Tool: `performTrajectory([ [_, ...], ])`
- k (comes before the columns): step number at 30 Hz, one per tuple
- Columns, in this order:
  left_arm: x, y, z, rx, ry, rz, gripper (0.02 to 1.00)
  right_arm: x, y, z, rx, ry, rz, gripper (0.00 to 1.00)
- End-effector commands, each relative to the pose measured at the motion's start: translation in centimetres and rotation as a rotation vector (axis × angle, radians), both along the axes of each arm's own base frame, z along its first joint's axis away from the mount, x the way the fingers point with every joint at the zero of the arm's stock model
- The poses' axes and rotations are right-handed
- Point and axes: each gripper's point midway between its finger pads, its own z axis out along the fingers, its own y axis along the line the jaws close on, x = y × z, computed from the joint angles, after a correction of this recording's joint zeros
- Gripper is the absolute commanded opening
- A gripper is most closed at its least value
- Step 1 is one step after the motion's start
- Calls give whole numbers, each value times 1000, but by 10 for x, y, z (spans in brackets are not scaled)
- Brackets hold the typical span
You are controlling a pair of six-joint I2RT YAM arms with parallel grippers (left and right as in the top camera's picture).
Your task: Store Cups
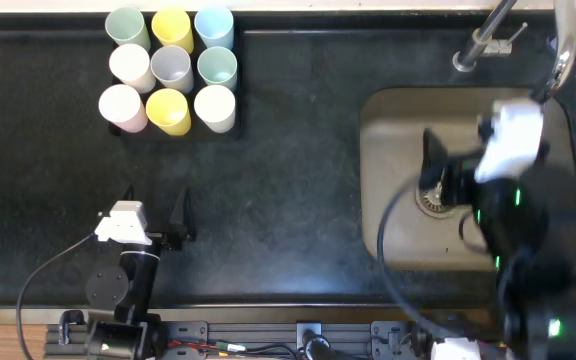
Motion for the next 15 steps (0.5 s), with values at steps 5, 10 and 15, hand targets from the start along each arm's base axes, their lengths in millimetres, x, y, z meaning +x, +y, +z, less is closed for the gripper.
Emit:
performTrajectory([
  [5,0,-1,0,17,-5,-8,998,-34,-1,-38,8,-252,14,998],
  [10,0,-1,0,17,-5,-8,998,-37,-1,-74,13,-301,15,998],
  [15,0,-1,0,17,-5,-8,1000,-36,-3,-86,18,-409,3,998],
])
